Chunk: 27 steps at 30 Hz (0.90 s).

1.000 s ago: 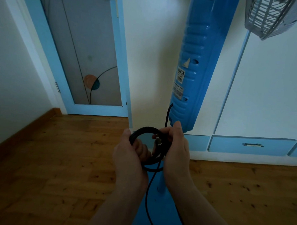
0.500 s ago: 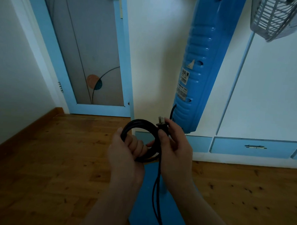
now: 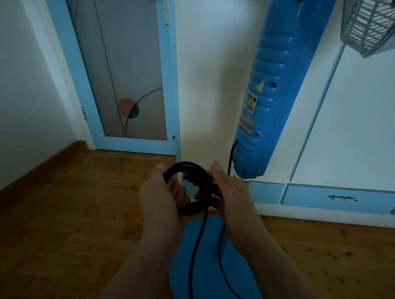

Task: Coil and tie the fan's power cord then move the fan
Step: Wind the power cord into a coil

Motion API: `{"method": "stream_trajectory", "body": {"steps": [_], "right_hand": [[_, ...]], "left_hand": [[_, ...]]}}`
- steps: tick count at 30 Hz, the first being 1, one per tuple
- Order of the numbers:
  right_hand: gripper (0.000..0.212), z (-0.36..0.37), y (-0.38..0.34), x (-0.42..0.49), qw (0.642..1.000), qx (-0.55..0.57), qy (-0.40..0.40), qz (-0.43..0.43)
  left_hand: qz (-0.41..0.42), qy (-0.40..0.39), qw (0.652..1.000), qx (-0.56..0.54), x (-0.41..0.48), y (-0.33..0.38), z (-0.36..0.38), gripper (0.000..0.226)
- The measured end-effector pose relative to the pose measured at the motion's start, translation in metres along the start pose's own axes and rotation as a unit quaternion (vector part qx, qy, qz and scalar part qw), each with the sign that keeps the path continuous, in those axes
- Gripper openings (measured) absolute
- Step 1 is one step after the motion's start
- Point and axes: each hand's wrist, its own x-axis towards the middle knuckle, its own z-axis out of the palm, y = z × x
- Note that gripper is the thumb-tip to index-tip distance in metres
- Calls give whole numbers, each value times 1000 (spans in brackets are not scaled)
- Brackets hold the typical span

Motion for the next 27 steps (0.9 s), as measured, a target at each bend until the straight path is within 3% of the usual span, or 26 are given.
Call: {"method": "stream_trajectory", "body": {"steps": [3,5,11,15,17,19,22,25,27], "right_hand": [[18,5,-3,-7,986,-140,-71,-62],[10,6,-6,-7,990,-109,-51,-70],[22,14,-17,-6,989,137,-31,39],[52,7,-31,6,990,51,-103,80],[63,3,-30,0,983,75,-163,47],[67,1,-22,-10,979,14,-201,-12],[49,9,-12,-8,981,-132,-80,-114],[25,10,-13,-7,988,-65,-14,-142],[18,4,-13,-7,985,-94,-9,-147]], "left_hand": [[3,35,999,4,-1,2,0,53],[-1,43,999,9,-3,2,1,48],[-4,44,999,5,-1,1,6,51],[7,31,999,-8,-3,1,2,56],[2,33,999,-22,-1,6,1,55],[-19,27,999,-40,0,10,-1,49],[-44,-26,997,-49,-6,9,0,40],[-51,-74,996,-17,-11,7,5,35],[-49,-102,993,25,-11,9,6,27]]}}
